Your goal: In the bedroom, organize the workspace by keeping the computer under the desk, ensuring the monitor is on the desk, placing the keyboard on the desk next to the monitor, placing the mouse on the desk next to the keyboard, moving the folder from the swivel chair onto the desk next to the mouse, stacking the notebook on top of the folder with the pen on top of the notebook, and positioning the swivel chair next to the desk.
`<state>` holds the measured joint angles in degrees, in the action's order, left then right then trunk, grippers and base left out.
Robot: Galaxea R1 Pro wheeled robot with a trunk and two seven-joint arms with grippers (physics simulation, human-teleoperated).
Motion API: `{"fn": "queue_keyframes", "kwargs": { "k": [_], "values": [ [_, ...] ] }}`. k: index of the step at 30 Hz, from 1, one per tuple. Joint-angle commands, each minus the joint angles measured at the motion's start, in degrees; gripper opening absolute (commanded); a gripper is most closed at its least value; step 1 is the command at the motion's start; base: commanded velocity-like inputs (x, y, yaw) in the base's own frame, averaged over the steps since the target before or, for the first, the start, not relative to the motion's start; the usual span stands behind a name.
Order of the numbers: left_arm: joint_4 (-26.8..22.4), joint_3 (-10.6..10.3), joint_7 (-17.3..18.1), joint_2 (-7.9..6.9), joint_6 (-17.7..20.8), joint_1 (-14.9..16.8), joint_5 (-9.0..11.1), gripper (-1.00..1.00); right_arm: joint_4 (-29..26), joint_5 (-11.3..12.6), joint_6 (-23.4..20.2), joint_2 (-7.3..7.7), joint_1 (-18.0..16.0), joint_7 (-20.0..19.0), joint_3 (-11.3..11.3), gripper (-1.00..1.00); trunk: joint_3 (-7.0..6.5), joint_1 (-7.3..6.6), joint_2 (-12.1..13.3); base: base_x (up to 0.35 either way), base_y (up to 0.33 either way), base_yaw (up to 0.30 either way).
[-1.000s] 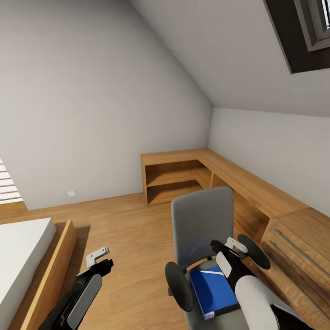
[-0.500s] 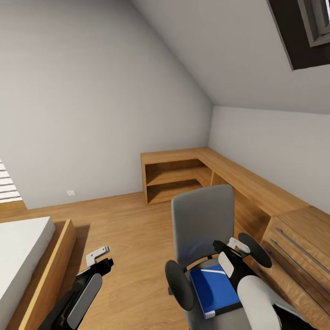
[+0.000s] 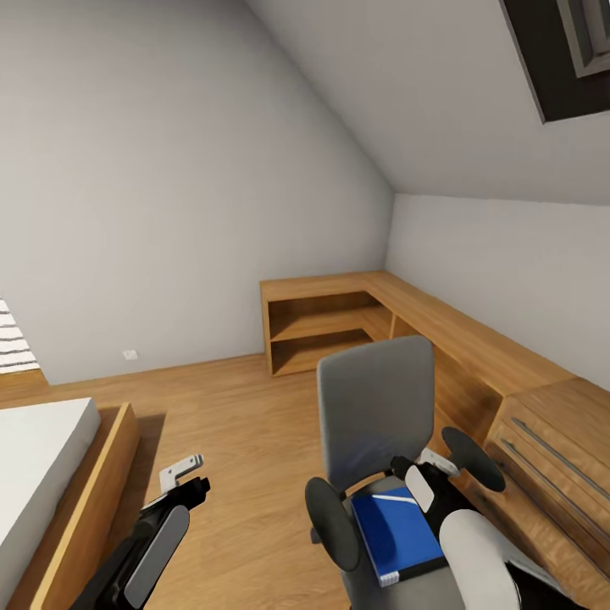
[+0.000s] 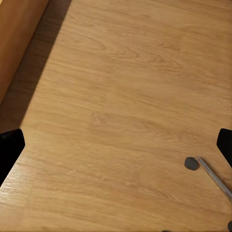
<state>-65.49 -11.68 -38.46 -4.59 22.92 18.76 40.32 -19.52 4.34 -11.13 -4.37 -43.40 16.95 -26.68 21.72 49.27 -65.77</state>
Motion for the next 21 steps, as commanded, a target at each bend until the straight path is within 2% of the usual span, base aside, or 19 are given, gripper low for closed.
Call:
{"fn": "queue_keyframes", "kwargs": {
  "k": [1,9,12,15,21],
  "values": [
    [-0.1,-0.2,-0.5,-0.07,0.1,0.0,0.4,1.0,-0.2,0.4,-1.3,-0.03,0.0,0.4,0.0,1.0,0.25,0.23,-0.5,0.0,0.0,0.0],
    [-0.2,-0.2,-0.5,-0.07,0.1,0.0,0.3,1.0,-0.4,0.4,-1.9,0.02,0.0,1.0,-0.1,1.0,1.69,1.99,-3.7,0.0,0.0,0.0],
    [-0.3,-0.2,-0.5,-0.08,0.1,0.0,0.3,1.0,-0.5,0.4,-2.5,0.43,-0.1,3.3,-0.1,1.0,2.23,2.65,-4.9,0.0,0.0,0.0],
    [-0.8,-0.2,-0.5,-0.07,0.1,0.0,0.4,1.0,-0.5,0.5,-7.1,1.49,-1.3,9.6,-0.1,1.0,2.77,3.3,-6.1,0.0,0.0,0.0],
    [-0.9,-0.2,-0.5,-0.07,0.1,0.0,0.4,1.0,-0.4,0.6,-9.5,2.06,-5.0,12.5,-0.2,1.0,3.85,4.62,-8.5,0.0,0.0,0.0]
  ]
}}
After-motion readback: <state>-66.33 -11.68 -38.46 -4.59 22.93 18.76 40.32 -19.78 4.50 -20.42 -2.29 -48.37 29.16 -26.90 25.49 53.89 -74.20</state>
